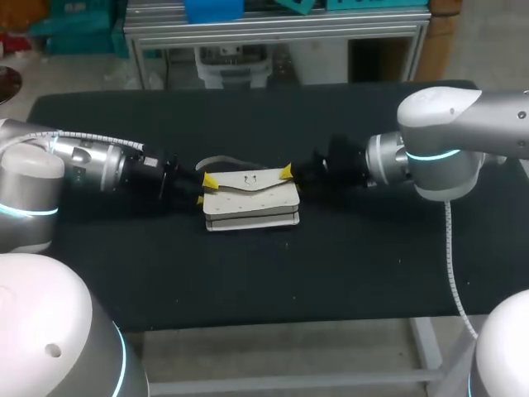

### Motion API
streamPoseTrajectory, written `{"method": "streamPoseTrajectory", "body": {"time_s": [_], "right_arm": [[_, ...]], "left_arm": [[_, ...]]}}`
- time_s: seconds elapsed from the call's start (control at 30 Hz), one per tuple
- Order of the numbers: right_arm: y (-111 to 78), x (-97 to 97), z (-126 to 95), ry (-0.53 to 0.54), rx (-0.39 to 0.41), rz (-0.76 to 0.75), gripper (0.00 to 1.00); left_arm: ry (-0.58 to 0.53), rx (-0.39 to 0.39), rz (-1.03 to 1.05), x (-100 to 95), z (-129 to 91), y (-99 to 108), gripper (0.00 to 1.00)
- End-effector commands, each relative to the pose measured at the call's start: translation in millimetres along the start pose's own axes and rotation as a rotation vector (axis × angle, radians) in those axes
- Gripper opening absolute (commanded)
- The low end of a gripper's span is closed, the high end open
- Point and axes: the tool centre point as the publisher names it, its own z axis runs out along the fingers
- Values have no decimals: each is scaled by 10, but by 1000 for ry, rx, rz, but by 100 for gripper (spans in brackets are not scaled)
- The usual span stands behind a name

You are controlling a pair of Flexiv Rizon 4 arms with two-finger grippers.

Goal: Pick up the bag, open it, inspect its contents, close it, and place it on the opposite side

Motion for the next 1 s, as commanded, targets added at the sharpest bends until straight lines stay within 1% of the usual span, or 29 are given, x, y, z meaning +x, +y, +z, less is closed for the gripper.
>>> {"method": "streamPoseTrajectory", "body": {"time_s": [0.03, 0.17, 0.2, 0.23, 0.27, 0.3, 0.37, 0.4, 0.53, 0.57, 0.6, 0.63, 0.67, 0.7, 0.73, 0.77, 0.8, 1.0], "right_arm": [[-93, 119, 72, -2, -4, -7, 0], [-90, 101, 70, -1, 3, 2, 0], [-89, 88, 77, 0, 15, 0, 27], [-93, 73, 81, -2, 9, 3, 56], [-96, 63, 81, -2, 9, 6, 89], [-98, 47, 76, 0, 10, 9, 100], [-102, 35, 63, 2, 7, 15, 100], [-103, 34, 59, 3, 6, 16, 100], [-104, 36, 48, 4, 4, 17, 100], [-104, 36, 47, 4, 4, 17, 100], [-105, 35, 47, 3, 4, 17, 95], [-106, 27, 50, 2, 5, 18, 84], [-105, 21, 52, 3, 6, 20, 69], [-105, 19, 53, 3, 6, 21, 62], [-104, 17, 55, 2, 8, 22, 36], [-103, 17, 58, -1, 11, 22, 7], [-103, 17, 59, -3, 12, 21, 0], [-87, 29, 37, -10, 11, 19, 0]], "left_arm": [[-5, 17, 11, 145, 105, 66, 0], [-10, 15, 24, 147, 110, 105, 0], [-14, 12, 27, 138, 112, 116, 0], [-15, 11, 28, 128, 117, 126, 0], [-17, 11, 29, 120, 121, 132, 6], [-22, 9, 30, 106, 127, 141, 32], [-26, 9, 31, 87, 141, 149, 43], [-28, 7, 32, 79, 146, 150, 45], [-36, -1, 25, 35, 181, 140, 47], [-40, 1, 24, 22, 190, 139, 46], [-42, -1, 20, 8, 195, 135, 44], [-42, -1, 17, -4, 200, 131, 32], [-43, 0, 15, -14, 203, 128, 25], [-44, 1, 12, -20, 204, 125, 12], [-46, -1, 6, -34, 207, 117, 0], [-50, 2, 2, -47, 214, 112, 0], [-51, 3, 1, -51, 216, 110, 0], [-62, 19, 13, -115, 186, 126, 0]]}}
